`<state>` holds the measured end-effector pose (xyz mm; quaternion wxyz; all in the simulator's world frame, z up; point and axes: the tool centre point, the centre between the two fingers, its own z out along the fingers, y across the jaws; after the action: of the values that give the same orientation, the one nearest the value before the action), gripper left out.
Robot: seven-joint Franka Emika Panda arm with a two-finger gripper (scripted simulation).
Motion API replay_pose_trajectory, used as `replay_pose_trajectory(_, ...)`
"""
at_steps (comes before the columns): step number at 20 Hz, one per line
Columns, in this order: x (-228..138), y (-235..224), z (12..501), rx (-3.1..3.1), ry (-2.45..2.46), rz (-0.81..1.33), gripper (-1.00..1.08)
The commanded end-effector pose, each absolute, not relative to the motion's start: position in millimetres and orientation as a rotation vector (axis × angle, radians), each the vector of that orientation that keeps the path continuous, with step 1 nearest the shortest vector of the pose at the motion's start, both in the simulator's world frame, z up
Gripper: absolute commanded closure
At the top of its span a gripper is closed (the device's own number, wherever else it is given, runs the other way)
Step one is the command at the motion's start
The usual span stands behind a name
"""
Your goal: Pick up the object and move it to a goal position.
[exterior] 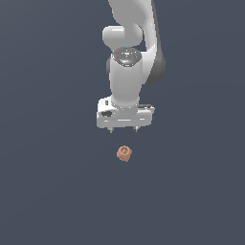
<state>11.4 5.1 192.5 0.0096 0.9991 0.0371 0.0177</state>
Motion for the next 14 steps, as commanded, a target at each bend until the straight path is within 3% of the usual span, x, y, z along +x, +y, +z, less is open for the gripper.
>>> replay_pose_trajectory(1, 11.4, 5.1, 192.5, 3.12, 0.116, 0.055, -0.92)
replay_pose_trajectory(14, 3.4, 9.1, 189.8, 3.145, 0.112, 0.006, -0.92)
